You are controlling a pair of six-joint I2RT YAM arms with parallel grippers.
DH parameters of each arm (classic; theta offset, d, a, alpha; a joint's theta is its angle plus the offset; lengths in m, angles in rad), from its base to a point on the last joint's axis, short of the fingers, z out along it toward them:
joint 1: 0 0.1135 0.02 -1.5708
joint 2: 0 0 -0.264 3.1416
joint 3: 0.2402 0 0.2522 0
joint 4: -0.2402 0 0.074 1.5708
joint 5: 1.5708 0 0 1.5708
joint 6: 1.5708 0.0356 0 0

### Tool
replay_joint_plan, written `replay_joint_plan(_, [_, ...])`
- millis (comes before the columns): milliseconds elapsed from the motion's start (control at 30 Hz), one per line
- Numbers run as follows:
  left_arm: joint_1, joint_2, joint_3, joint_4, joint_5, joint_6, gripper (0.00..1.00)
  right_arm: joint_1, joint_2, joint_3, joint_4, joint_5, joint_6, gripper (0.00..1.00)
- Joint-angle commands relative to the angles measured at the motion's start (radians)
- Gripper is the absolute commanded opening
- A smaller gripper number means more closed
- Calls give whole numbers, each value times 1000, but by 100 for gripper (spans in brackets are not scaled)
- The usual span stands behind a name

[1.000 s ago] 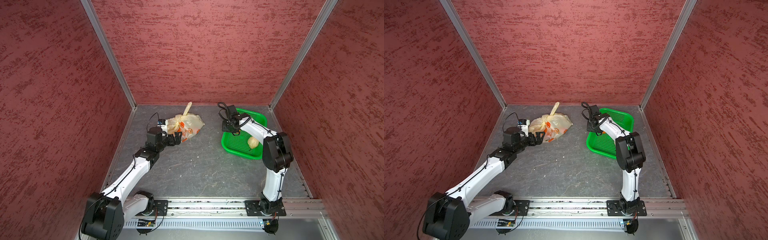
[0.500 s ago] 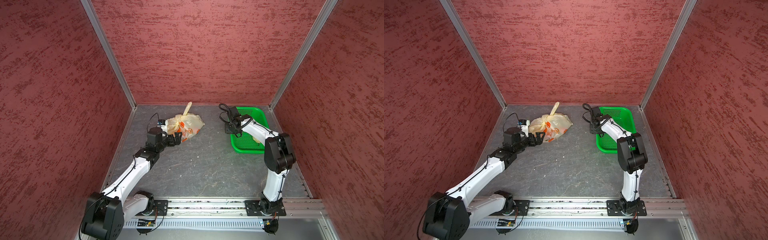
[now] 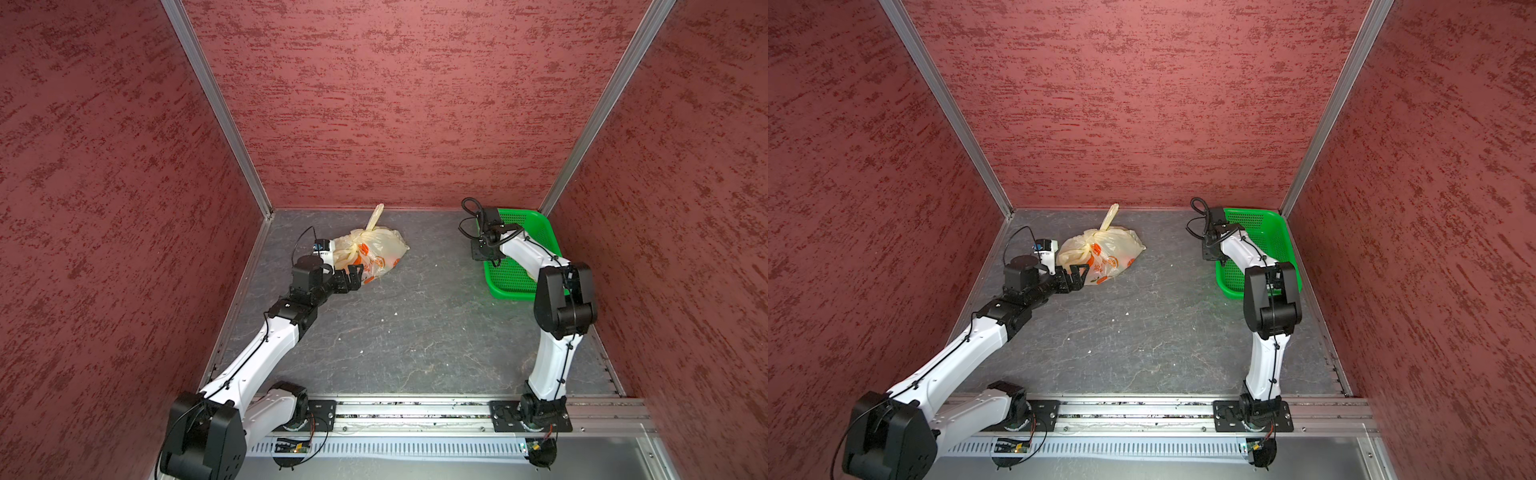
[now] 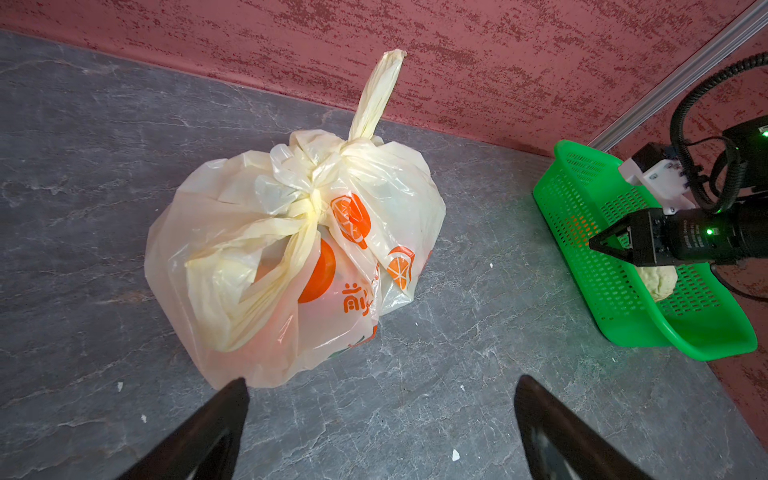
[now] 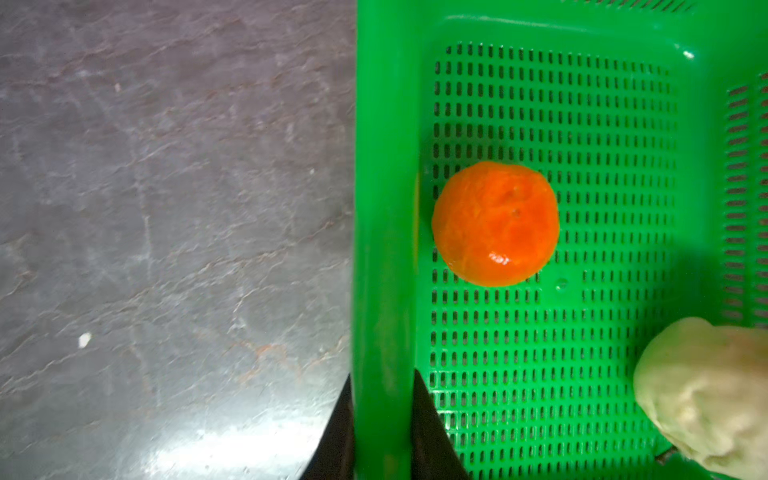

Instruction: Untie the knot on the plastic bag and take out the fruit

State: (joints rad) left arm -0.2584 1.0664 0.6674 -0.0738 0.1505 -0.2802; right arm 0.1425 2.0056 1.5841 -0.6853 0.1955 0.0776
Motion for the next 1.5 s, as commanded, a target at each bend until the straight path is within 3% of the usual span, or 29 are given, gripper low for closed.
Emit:
replay_joint_plan(0, [-7, -12, -5, -18, -9, 10, 100, -10, 63, 70, 43, 14, -84, 18])
replay_joint_plan(333, [-5, -7, 20, -43, -11, 20, 100, -18, 167, 208, 9, 9, -127, 20])
replay_joint_plan(500, [-9, 63, 103, -120, -62, 28, 100, -18, 136, 207, -10, -17, -117, 46])
replay_joint_plan(833, [-73, 409, 534, -371, -276, 125, 100, 16, -41, 194, -108, -64, -68, 69])
replay_joint_plan(1100, [-65, 774, 917, -546, -307, 198, 86, 41, -163, 143, -155, -126, -5, 77])
replay_joint_plan(1400, [-42, 1021, 1158, -682, -244, 191, 65, 51, -273, 41, -157, -122, 33, 80])
replay_joint_plan(1467, [-42, 1048, 1170, -689, -244, 193, 52, 51, -290, 18, -148, -119, 37, 81])
